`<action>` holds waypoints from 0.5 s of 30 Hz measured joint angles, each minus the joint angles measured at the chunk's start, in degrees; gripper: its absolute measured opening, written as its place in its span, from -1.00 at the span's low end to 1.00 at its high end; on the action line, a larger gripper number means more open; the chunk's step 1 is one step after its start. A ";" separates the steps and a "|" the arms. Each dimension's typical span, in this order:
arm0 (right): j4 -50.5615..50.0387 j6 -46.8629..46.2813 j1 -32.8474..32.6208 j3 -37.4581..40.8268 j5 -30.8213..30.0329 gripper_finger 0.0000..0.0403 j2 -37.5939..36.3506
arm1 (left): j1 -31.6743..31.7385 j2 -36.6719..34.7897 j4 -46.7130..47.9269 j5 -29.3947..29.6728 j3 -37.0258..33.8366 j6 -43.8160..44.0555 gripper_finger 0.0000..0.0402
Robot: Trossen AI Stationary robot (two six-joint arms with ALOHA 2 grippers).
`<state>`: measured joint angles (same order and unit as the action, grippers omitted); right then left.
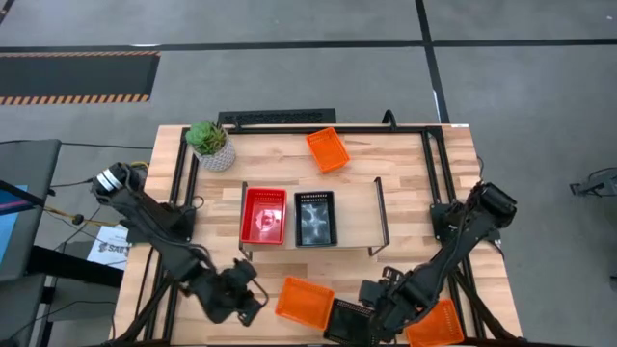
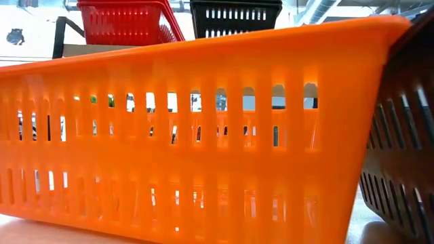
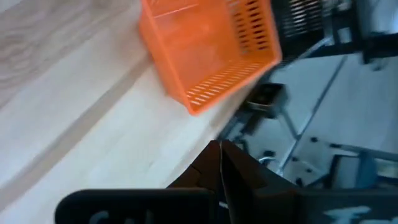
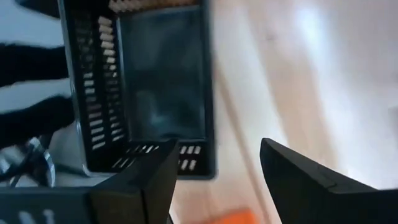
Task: Stack baskets on shelf by color
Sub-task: Stack the black bin on top of the other black bins on the shelf
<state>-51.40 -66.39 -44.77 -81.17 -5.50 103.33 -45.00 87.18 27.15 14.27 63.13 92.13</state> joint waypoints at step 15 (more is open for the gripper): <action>10.79 17.38 7.09 5.82 4.00 0.22 0.11 | -6.38 -7.35 5.01 13.53 0.02 5.47 -1.00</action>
<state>-40.61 -49.01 -37.68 -75.35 -1.49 103.44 -51.38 79.83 32.15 27.80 63.16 97.61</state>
